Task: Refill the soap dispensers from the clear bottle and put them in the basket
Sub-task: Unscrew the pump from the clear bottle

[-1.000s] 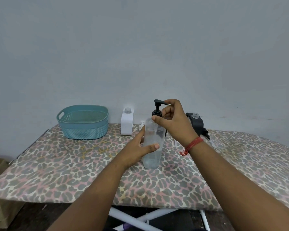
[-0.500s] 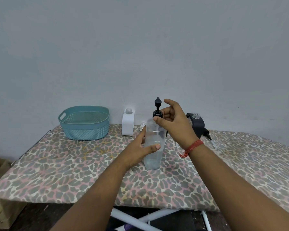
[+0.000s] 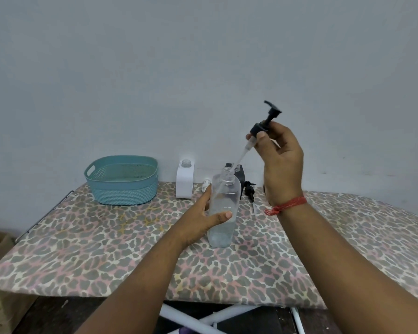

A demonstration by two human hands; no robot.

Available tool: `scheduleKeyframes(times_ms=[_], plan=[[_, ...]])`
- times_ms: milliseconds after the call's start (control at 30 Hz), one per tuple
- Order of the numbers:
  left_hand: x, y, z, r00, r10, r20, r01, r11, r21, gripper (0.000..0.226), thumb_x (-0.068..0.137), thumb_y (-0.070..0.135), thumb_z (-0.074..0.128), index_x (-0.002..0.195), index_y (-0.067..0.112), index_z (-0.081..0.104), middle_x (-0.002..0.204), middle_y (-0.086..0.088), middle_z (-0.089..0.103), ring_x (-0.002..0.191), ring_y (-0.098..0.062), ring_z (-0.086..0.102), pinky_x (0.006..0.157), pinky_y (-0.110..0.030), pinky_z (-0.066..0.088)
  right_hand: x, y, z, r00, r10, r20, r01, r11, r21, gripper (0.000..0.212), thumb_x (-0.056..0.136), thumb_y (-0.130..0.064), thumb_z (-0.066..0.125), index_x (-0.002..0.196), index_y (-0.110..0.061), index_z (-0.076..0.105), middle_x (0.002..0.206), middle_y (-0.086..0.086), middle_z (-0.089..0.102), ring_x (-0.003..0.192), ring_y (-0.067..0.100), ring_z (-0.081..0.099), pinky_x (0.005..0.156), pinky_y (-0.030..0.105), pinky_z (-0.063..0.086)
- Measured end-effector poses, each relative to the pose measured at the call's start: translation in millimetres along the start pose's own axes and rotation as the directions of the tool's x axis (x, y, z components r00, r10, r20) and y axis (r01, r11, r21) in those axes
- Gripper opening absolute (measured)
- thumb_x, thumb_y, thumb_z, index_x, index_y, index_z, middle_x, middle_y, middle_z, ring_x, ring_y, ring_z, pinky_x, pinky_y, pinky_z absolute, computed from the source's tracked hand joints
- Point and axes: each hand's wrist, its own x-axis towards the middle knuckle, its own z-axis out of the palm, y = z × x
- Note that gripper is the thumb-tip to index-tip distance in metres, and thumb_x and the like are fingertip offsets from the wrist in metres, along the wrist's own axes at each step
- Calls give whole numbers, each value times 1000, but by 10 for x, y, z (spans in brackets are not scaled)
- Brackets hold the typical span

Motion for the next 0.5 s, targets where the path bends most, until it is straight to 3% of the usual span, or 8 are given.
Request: scheduleKeyframes(times_ms=[67,167,267,500], plan=[[-3,-8,6,1000,12,-1,-12,1000,-10,77,81,59,79,143,62,33,121,47,58,110,24,54,76,-1,46,45,-61,-39,993,3,-115,5,997,71,18,95,-12,65,112,-11,65,101,-1,75,101,30,72,95,45,56],[3,-17,14,1000,19,6,-18,1000,-9,80,82,58,79,149,54,34,122,45,59,110,23,55,77,-2,47,122,-139,-125,964,48,-262,-1,984,175,20,96,-11,64,115,-4,63,104,13,69,100,29,72,93,44,57],[7,10,26,1000,14,16,-14,1000,10,75,79,62,79,140,64,36,122,44,59,110,23,55,76,-2,47,181,-203,-201,931,98,-351,-7,967,253,21,96,-10,64,115,0,62,103,19,65,100,28,71,92,41,57],[13,-17,4,1000,-6,11,6,1000,-2,67,80,61,79,126,81,35,121,47,58,110,25,54,75,0,46,332,-346,-343,890,122,-440,56,927,371,27,96,-10,64,119,4,61,102,13,69,99,27,71,93,42,58]])
